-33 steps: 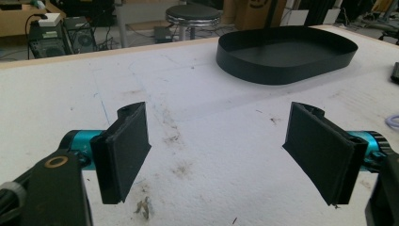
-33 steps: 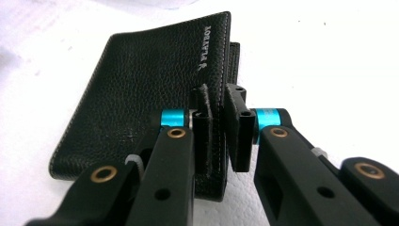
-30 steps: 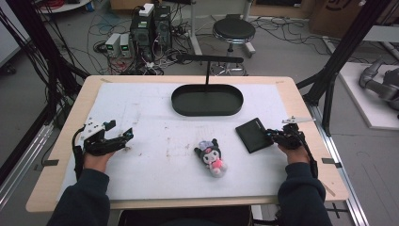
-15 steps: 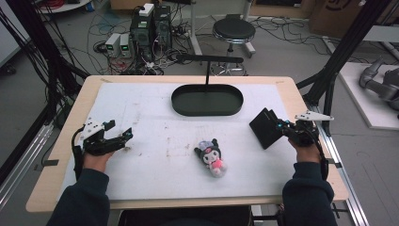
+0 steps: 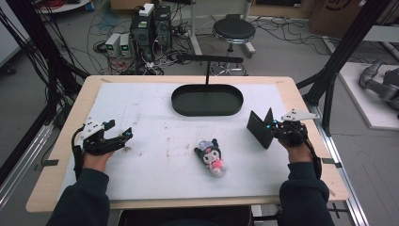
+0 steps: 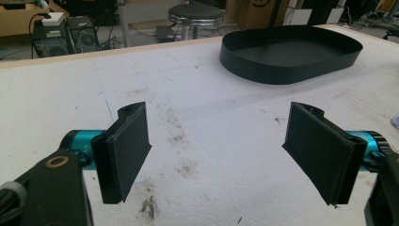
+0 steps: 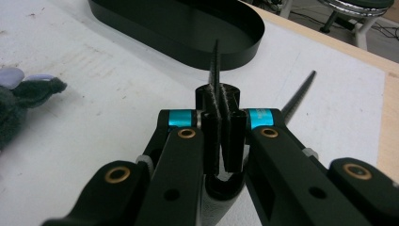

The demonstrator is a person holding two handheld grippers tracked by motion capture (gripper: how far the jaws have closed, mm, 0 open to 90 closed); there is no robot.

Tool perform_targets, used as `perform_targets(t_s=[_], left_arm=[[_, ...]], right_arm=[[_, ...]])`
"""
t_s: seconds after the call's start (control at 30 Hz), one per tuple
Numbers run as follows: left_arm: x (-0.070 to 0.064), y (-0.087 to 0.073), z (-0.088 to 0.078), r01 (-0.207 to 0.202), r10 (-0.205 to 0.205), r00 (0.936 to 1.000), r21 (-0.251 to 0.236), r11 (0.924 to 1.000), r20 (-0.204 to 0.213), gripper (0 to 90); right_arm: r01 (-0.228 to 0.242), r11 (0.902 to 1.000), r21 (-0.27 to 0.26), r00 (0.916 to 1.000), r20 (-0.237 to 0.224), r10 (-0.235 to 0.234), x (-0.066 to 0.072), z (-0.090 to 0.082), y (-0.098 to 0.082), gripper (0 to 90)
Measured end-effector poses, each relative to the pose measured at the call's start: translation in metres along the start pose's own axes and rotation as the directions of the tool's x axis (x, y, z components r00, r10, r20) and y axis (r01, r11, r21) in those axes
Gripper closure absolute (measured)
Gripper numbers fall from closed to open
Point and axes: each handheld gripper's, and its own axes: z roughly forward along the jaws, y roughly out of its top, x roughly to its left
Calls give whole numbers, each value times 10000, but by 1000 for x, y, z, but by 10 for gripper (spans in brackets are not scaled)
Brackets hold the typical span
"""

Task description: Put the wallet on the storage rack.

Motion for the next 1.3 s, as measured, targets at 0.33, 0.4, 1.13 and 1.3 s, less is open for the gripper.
perform_targets(t_s=[0.33, 0.4, 1.13, 1.3], left_arm=[[-1, 0, 0, -19, 19, 10000, 9, 10000, -2, 222], [0, 0, 0, -4, 4, 10000, 16, 10000, -8, 222], [0, 0, 0, -6, 6, 10000, -6, 10000, -15, 222], [0, -1, 0, -10, 10, 10000, 31, 10000, -2, 222]], right_arm=[[-572, 9974, -443, 9983, 37, 574, -6, 6, -10, 594], [-488, 9963, -703, 9987, 100, 496, -5, 4, -9, 550], [-1708, 9852, 149, 9816, 895, 1688, -6, 23, -28, 564], [-1573, 9874, 186, 9853, 707, 1556, -6, 20, -28, 775]])
